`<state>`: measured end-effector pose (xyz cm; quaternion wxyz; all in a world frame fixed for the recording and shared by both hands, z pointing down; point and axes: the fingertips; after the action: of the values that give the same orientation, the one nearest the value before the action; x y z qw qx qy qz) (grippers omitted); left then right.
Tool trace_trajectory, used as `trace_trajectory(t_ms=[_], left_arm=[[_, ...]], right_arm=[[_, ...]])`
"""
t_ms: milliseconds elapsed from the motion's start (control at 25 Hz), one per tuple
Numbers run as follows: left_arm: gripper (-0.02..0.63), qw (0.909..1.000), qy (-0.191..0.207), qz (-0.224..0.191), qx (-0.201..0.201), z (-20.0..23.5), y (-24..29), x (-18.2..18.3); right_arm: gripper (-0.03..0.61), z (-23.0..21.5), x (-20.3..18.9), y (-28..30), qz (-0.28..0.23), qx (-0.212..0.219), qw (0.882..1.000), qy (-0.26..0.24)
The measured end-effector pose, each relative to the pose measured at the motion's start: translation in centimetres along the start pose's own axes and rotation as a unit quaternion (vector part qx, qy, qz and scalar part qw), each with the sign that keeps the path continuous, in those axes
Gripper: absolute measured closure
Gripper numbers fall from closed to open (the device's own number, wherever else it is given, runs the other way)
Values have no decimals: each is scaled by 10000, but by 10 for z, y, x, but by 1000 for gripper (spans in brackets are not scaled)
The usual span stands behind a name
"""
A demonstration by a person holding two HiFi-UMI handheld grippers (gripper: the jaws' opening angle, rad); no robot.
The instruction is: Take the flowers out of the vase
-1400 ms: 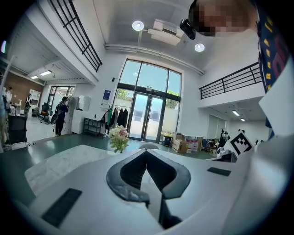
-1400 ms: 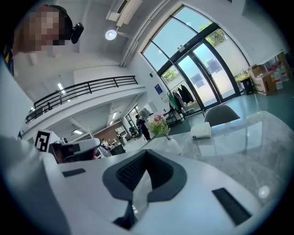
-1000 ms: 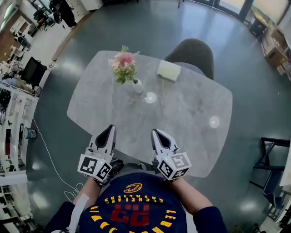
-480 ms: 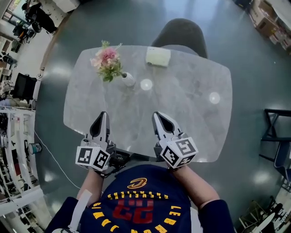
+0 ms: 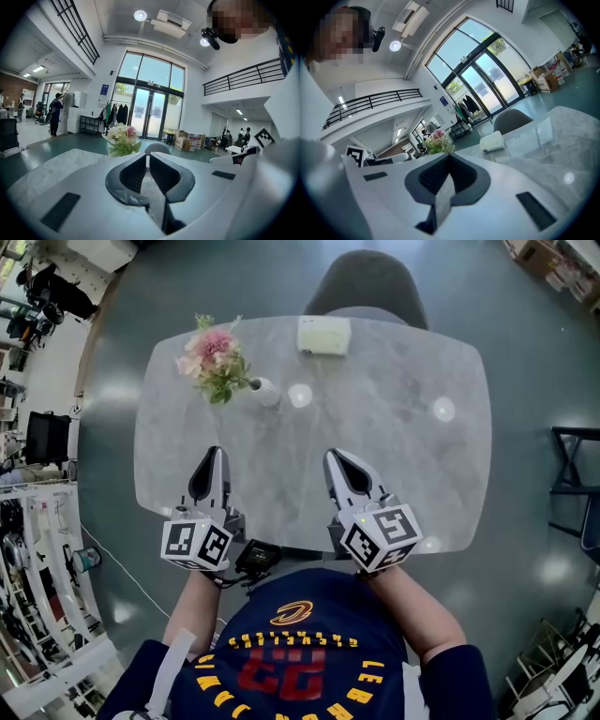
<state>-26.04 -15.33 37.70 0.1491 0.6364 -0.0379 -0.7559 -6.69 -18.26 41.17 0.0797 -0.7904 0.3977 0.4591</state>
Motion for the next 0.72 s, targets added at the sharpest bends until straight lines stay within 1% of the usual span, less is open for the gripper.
trace_trajectory(t_ms=[80, 240, 360, 520, 720], left_arm=[[606, 10000, 25, 40, -6, 7, 6, -5], [595, 9998, 196, 95, -48, 14, 24, -9], [567, 9996, 239, 115, -108, 15, 37, -14], [523, 9995, 193, 202, -162, 16, 54, -23], [520, 9988, 280, 380, -90, 30, 78, -37]], right_arm=[[575, -1, -4, 4, 11, 3, 10000, 31], [575, -3, -7, 11, 50, 32, 10000, 57], [575, -8, -9, 16, 61, 41, 10000, 39], [575, -16, -9, 18, 52, 36, 10000, 3], [575, -21, -8, 23, 94, -11, 10000, 4]])
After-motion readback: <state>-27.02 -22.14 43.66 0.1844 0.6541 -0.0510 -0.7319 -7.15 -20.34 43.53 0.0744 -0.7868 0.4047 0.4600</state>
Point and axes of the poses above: the fingertips, and each gripper's own axes: y forward along the fingers, z to its left, x out of its top, and after that the axes turned 3 degrees about -x, right-handed
